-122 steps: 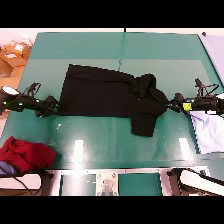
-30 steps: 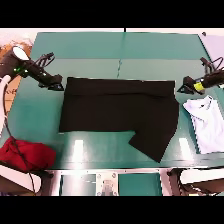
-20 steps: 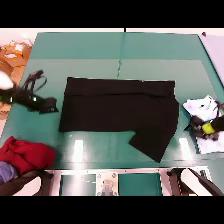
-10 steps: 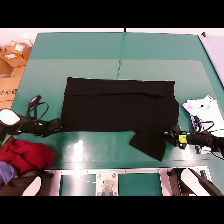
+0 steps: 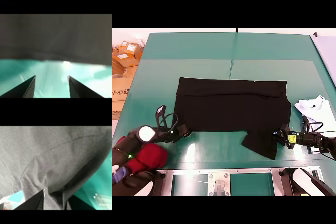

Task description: Fold the shirts.

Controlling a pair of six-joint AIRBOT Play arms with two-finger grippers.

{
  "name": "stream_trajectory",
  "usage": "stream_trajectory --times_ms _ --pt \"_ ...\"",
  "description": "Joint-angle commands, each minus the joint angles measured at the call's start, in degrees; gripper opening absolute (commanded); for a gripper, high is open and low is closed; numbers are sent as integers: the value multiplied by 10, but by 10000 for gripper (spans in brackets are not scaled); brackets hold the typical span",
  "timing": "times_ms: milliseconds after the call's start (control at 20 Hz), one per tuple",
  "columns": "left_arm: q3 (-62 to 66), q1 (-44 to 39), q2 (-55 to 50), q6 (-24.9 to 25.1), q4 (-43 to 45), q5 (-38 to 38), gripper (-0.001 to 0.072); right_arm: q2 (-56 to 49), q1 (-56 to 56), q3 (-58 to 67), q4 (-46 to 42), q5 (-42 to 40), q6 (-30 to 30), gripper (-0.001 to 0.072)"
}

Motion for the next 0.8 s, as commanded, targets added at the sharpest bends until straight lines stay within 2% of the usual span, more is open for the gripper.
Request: stream_trajectory --times_ms 0,150,300,350,400,450,500,550,600,650,700,750 --pt "-6 -30 -31 -122 73 82 474 -1 0 0 15 -3 -3 354" --pt "-5 -30 -81 -123 58 134 474 -1 2 0 20 -3 -3 354" --pt "0 -30 -86 -123 50 184 471 -1 23 0 19 1 -3 355" --pt "0 -30 -86 -122 50 179 377 -1 26 0 18 2 -3 355" --pt "0 -30 -86 -111 50 169 79 -1 26 0 16 4 -3 354" --pt "1 -30 -86 -101 50 153 20 -1 26 2 9 8 -3 353" --pt "6 -30 -86 -100 56 132 20 -1 26 7 0 13 -2 351" --pt "12 -30 -85 -93 63 109 19 -1 26 15 -10 21 0 317" --pt "20 -30 -85 -76 69 90 19 -1 26 24 -17 30 3 173" --pt "29 -30 -85 -70 76 74 19 -1 26 34 -29 40 14 130" --pt "37 -30 -85 -70 86 63 19 -1 26 44 -39 51 23 126" --pt "45 -30 -85 -71 100 51 19 0 26 50 -47 60 26 91"
